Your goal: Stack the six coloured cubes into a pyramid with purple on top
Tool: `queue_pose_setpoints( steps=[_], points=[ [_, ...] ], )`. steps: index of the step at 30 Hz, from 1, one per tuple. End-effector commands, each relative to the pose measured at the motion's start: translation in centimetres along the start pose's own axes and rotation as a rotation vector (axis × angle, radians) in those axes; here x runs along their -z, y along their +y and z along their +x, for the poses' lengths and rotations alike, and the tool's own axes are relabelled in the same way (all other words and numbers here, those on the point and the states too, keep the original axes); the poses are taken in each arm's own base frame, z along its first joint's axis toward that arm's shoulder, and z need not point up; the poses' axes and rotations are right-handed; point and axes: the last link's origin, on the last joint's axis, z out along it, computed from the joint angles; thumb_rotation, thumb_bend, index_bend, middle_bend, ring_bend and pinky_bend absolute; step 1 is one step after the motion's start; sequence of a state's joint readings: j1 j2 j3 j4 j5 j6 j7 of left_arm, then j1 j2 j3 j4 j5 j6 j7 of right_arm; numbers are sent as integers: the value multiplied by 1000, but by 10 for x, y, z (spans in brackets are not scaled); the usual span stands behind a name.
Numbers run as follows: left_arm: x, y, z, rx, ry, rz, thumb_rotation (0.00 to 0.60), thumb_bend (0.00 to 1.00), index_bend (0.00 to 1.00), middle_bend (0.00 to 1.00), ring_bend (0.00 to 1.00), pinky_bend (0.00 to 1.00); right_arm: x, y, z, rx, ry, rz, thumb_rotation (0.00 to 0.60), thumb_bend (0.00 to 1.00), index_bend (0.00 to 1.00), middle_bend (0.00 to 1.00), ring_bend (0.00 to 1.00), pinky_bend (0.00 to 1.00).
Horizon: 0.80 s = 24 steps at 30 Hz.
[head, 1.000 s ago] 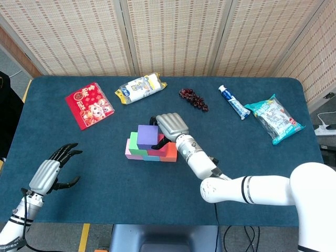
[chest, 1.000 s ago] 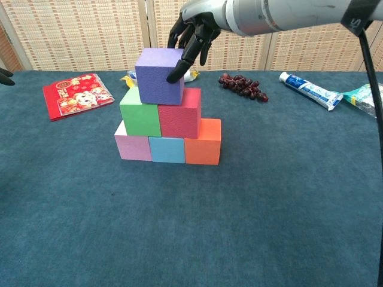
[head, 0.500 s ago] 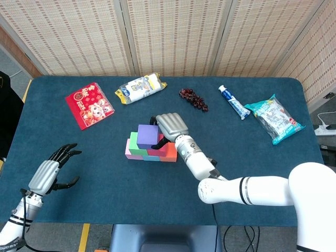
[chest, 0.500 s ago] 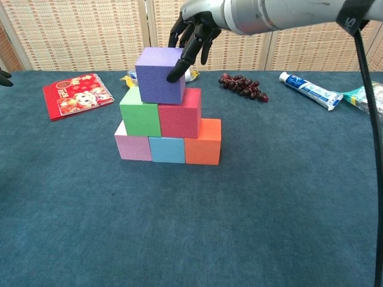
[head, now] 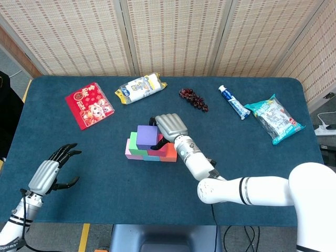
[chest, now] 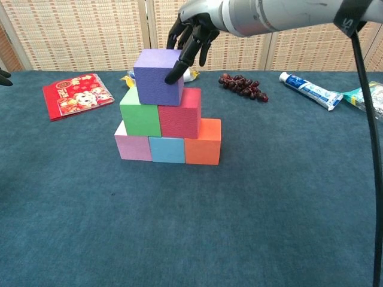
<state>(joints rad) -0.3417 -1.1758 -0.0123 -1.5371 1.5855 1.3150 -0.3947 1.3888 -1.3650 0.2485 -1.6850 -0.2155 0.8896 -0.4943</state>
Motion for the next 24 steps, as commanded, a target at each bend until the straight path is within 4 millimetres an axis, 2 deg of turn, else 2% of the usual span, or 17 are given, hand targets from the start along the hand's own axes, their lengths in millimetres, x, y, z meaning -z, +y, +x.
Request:
queue_pose_setpoints(
  steps=[1, 19, 22, 24],
  points=[
    [0, 0, 0, 1, 0, 1, 600, 317, 184, 59, 0, 125, 0, 0, -1, 5, -1, -2, 600, 222, 545, 499, 435, 450],
    [0, -1, -2, 3, -4, 4, 600, 317, 184, 59, 0, 125, -2, 3, -2, 12, -9, -15, 600, 223, 533, 499, 424, 450],
    [0, -2, -2, 5, -3, 4, 600, 317, 184, 58, 0, 125, -2, 3, -4, 16, -15, -14, 600, 223, 506, 499, 409, 444],
    [0, -2, -2, 5, -1, 5, 600, 317, 184, 59, 0, 125, -1, 2, -4, 21, -21, -11, 600, 223, 440, 494, 377, 427]
  ],
)
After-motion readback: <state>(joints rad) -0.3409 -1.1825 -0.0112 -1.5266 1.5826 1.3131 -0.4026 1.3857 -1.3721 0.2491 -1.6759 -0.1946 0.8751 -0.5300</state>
